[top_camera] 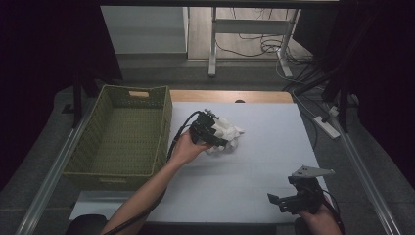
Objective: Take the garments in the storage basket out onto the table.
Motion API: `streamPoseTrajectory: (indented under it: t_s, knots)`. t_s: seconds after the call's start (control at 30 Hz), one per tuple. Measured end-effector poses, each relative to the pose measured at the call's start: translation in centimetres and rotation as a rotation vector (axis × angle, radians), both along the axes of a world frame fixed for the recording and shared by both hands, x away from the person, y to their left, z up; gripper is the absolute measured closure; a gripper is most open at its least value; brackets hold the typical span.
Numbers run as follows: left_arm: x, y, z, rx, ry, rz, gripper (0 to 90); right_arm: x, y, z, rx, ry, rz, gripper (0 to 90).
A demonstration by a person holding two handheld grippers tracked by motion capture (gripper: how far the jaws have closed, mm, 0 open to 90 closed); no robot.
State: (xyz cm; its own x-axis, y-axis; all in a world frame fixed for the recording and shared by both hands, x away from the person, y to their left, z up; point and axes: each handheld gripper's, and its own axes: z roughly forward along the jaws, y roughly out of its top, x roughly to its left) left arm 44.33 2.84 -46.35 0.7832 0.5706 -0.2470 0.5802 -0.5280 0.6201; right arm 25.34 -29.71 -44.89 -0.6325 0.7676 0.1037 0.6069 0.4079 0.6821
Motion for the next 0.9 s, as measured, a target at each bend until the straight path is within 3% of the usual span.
streamPoseTrajectory:
  t_s: [0.43, 0.63, 0.9]
  knots:
    - [-1.1, 0.5, 1.5, 0.004, -0.042, -0.035, 10.4, 0.0, 0.0, 0.0, -0.001, 0.000, 0.001, 0.7]
    - [-1.4, 0.9, 2.0, -0.046, -0.031, -0.050, 5.0, 0.0, 0.1, 0.0, -0.001, -0.002, 0.003, 0.7]
    - [-2.5, 1.1, 2.8, -0.047, -0.058, -0.085, 2.3, 0.0, 0.1, 0.0, -0.001, -0.002, 0.002, 0.7]
